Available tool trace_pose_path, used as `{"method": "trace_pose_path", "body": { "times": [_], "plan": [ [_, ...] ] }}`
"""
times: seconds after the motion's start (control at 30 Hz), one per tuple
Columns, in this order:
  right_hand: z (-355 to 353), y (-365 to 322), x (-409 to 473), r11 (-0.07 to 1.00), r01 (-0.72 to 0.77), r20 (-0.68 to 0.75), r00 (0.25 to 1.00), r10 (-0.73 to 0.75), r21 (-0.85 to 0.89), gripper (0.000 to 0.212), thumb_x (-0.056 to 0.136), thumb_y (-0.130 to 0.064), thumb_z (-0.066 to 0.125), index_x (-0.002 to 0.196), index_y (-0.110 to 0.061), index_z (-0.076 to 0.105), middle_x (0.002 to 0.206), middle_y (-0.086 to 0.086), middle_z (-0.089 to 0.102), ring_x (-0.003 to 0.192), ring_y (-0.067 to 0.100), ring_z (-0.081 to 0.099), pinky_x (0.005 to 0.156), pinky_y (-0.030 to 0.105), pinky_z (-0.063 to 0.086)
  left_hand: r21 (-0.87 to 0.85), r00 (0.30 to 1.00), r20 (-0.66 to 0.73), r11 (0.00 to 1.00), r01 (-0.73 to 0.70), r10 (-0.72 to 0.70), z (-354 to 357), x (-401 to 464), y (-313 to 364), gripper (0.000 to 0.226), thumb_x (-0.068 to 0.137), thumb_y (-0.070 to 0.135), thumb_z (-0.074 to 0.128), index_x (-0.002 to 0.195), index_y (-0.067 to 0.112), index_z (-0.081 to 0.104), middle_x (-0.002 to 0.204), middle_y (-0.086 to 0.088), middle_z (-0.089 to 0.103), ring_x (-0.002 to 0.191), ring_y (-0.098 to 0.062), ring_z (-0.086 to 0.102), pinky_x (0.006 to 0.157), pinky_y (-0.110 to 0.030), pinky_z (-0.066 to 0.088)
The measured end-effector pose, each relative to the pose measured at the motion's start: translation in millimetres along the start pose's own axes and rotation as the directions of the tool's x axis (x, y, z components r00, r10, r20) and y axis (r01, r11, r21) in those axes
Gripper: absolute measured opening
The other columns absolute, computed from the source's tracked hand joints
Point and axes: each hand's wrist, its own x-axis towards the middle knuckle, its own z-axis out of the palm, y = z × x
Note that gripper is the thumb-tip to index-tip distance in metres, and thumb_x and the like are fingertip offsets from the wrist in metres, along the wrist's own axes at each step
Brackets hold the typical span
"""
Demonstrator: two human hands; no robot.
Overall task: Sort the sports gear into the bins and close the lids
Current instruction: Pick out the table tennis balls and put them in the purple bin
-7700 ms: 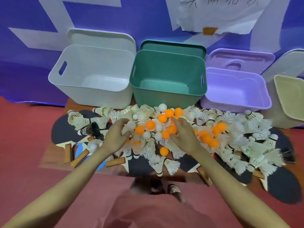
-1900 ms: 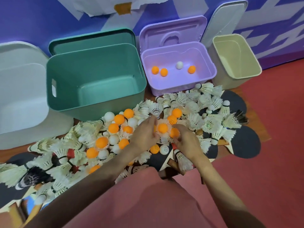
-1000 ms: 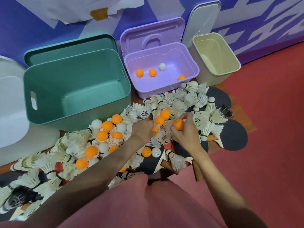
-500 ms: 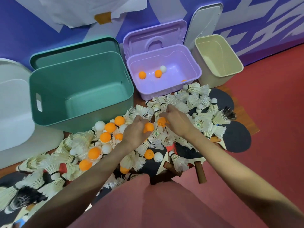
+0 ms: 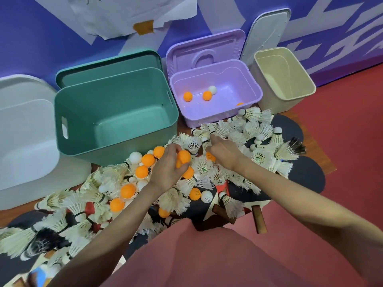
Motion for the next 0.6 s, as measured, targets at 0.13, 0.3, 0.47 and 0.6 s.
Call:
{"method": "trace_pose_path", "body": {
  "times": [0.13, 0.3, 0.47, 0.6],
  "plan": [
    [-3.2, 5.7, -7.6, 0.986, -0.056, -0.077, 0.995, 0.069, 0.158, 0.023, 0.079, -0.001, 0.060, 0.101, -0.007, 0.061, 0.103, 0.010, 0.043, 0.085, 0.029, 0.055, 0.053, 0.032, 0.039, -0.021, 0.999, -0.032, 1.000, -0.017, 0.016, -6.2, 0.9, 12.4, 0.033, 0.088, 0.030, 0.065, 0.109, 0.015, 0.044, 0.094, 0.001, 0.052, 0.066, -0.012, 0.046, 0.056, -0.034, 0.039],
    [-28.4, 47.8, -14.6, 0.877, -0.038, -0.432, 0.859, 0.273, 0.479, 0.037, 0.087, -0.023, 0.065, 0.118, -0.009, 0.052, 0.104, 0.013, 0.037, 0.074, 0.031, 0.051, 0.056, 0.037, 0.047, -0.044, 0.981, -0.138, 0.989, -0.144, 0.137, -25.9, 35.5, 44.9, 0.037, 0.086, 0.026, 0.066, 0.116, 0.015, 0.046, 0.110, 0.000, 0.051, 0.085, -0.018, 0.052, 0.071, -0.038, 0.046],
    [-30.2, 110.6, 35.3, 0.669, -0.152, -0.391, 0.709, 0.587, 0.728, 0.042, 0.088, -0.033, 0.064, 0.121, -0.008, 0.055, 0.110, 0.018, 0.043, 0.091, 0.027, 0.051, 0.071, 0.034, 0.045, 0.183, 0.980, -0.076, 0.969, -0.168, 0.184, -19.1, 127.3, 77.1, 0.043, 0.086, 0.023, 0.063, 0.124, 0.011, 0.047, 0.118, -0.014, 0.048, 0.095, -0.033, 0.052, 0.070, -0.039, 0.044],
    [-25.4, 138.8, 78.8, 0.595, -0.287, -0.240, 0.721, 0.650, 0.751, 0.042, 0.091, -0.031, 0.059, 0.120, -0.002, 0.052, 0.115, 0.023, 0.045, 0.096, 0.038, 0.054, 0.081, 0.038, 0.042, 0.357, 0.996, 0.089, 0.933, -0.053, 0.023, -3.5, 194.8, 74.4, 0.046, 0.083, 0.022, 0.064, 0.121, 0.006, 0.045, 0.118, -0.019, 0.044, 0.094, -0.040, 0.054, 0.074, -0.044, 0.045]
  ]
}}
